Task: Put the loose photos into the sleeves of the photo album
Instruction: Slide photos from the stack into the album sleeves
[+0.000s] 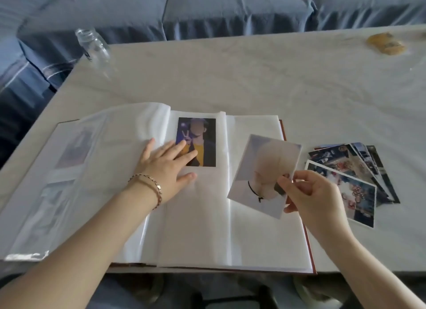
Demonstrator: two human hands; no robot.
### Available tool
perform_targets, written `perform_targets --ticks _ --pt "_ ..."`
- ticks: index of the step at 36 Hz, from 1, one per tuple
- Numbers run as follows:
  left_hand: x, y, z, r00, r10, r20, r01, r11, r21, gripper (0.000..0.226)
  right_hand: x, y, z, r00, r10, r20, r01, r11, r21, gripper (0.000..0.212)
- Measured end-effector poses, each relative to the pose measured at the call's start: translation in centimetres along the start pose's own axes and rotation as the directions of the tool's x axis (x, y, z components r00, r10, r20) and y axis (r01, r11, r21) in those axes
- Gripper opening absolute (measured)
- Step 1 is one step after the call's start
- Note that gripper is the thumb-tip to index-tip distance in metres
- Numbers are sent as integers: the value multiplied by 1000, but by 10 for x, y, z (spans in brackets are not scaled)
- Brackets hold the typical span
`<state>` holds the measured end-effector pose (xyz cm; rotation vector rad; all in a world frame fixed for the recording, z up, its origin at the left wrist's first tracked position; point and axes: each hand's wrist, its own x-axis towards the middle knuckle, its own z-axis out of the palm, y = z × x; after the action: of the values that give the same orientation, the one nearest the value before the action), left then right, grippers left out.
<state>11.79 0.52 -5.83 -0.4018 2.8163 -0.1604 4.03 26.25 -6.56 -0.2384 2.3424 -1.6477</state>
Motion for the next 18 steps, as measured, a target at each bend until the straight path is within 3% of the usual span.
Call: perform_targets --ticks 9,14,18 --pt "-5 -6 10 989 16 -144 -37 989 -141 90 -4 -1 11 999 28 -38 -28 1000 -7 7" --pt "-5 -6 10 982 -2 -191 -34 982 -184 73 -6 -1 14 994 29 -109 -30 1000 -9 8" --pt "-6 -7 12 972 6 -234 -59 973 -221 83 -6 -2 15 990 27 -136 -29 1000 -12 7"
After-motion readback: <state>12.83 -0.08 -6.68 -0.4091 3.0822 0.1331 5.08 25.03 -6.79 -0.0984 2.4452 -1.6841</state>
